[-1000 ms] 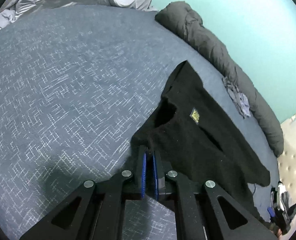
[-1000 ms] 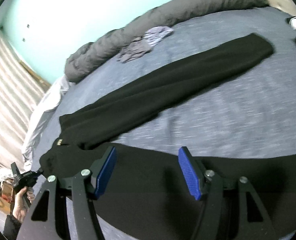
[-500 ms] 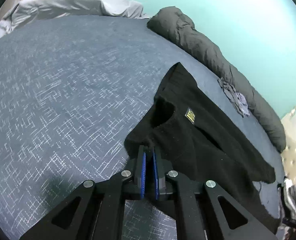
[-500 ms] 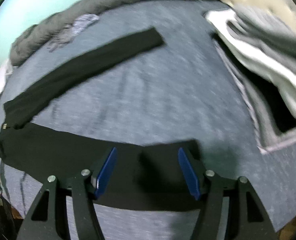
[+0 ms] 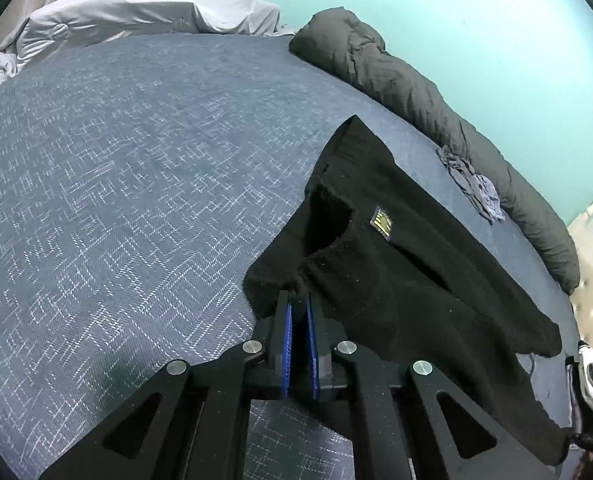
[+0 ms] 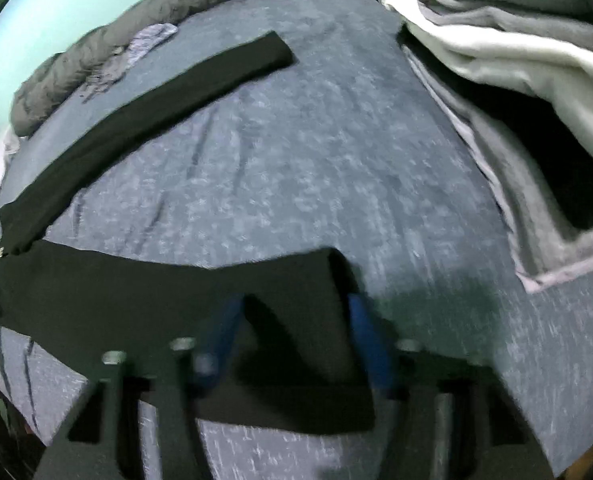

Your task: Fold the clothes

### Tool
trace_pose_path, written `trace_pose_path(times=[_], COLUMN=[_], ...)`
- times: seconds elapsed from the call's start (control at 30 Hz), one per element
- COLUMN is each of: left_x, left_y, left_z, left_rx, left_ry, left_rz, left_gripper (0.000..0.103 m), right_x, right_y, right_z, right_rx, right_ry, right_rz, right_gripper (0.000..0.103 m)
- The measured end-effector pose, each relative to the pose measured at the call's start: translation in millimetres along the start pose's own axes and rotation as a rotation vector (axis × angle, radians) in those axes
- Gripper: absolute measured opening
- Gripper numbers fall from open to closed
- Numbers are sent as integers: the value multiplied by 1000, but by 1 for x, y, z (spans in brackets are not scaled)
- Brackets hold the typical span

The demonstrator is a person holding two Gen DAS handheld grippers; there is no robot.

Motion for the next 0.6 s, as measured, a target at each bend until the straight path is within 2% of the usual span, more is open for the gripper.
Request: trace_pose_path(times=[0.03,0.07,0.1,0.33,0.5,0.6], left_x=[0,0,0,0,-1,-1], left_y=[-1,-3,-4,-14,-22,-26], left_z=[0,0,0,1,3,2], left_rx=[2,4,6,20,28,23], left_ry=[0,0,0,0,-3,0], left_rz=[-2,-5,-7,-23,-45,-65], left_gripper=[7,7,7,7,7,7], right_x=[1,2,3,33,69,84], right_y=[-1,-4,-6,-6,-12,-7], right_z=[1,1,1,-22,-40,-42], right_rx=[3,13,10,-9,-77,-121], right_ry=[2,5,9,111,212,241], right_rz=[-10,-24,-32,-12,0,44], right_gripper=[18,10,8,5,4,4])
Point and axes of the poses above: each gripper's, at about its wrist camera, not at the fingertips, and z roughly the way its jaws point, y to its right, x to its top, the point moved 3 cm from there along z, roughly the way its jaws point, and after that the axes turned 14 degrees about x, right-handed, at the moved point
